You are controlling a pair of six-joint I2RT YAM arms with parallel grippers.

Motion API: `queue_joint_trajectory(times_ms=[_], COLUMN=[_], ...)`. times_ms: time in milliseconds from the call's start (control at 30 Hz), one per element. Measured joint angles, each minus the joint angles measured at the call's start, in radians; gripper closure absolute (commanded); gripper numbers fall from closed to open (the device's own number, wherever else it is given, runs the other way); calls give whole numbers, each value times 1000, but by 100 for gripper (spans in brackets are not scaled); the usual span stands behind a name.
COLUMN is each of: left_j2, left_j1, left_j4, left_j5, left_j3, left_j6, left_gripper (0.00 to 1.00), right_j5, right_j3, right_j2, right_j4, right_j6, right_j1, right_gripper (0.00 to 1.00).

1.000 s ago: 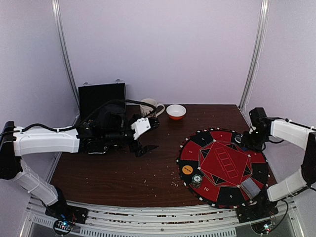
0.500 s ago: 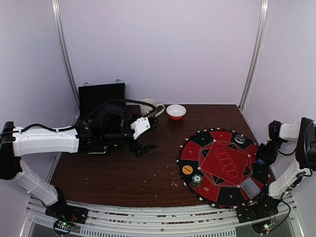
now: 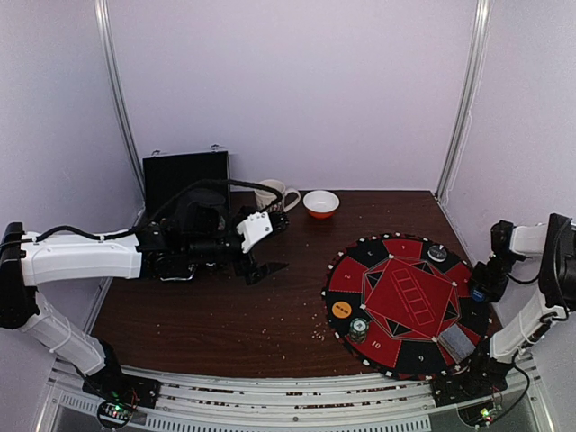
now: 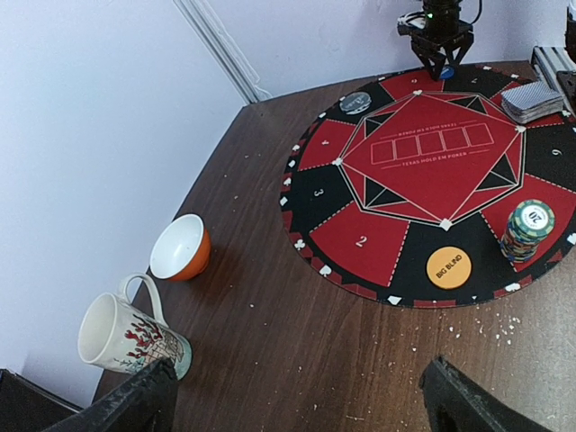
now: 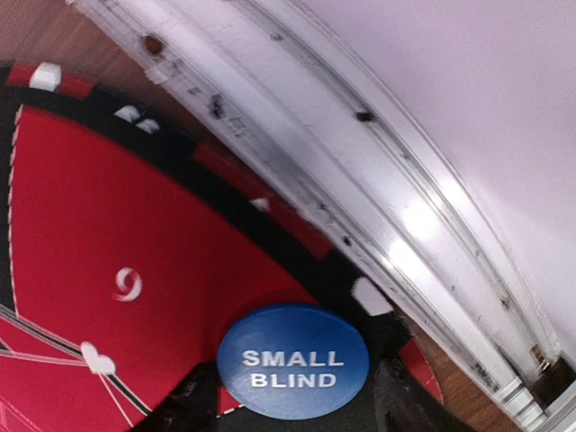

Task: Distribute texas hold em gaming equipment
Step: Place the small blind button at position6, then move the big blind button to position 2.

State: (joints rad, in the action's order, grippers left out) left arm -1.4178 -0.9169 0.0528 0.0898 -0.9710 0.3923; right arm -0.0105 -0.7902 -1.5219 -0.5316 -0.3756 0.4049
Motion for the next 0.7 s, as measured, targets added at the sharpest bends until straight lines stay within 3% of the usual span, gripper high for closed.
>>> queue_joint_trajectory(times_ms=[133, 367, 467, 533, 700], left_j2=[2, 5, 5, 5, 6], left_j1=[2, 6, 7, 7, 11], left_j4=[0, 1, 0, 0, 3], left_j5=[0, 0, -1, -5, -26], left_j3=[0, 0, 0, 0, 0], left_j6=[0, 0, 0, 1, 0], left_gripper=[2, 2, 2, 2, 2], right_j5=[8, 14, 29, 32, -47], right_j3=[4, -21, -94, -168, -321], right_j2=[3, 79, 127, 144, 114], right_j4=[3, -63, -105, -118, -114], right_j6=[3, 8, 5, 9, 54], right_j1=[7, -49, -187, -329, -710], right_gripper=[9, 8, 7, 0, 0])
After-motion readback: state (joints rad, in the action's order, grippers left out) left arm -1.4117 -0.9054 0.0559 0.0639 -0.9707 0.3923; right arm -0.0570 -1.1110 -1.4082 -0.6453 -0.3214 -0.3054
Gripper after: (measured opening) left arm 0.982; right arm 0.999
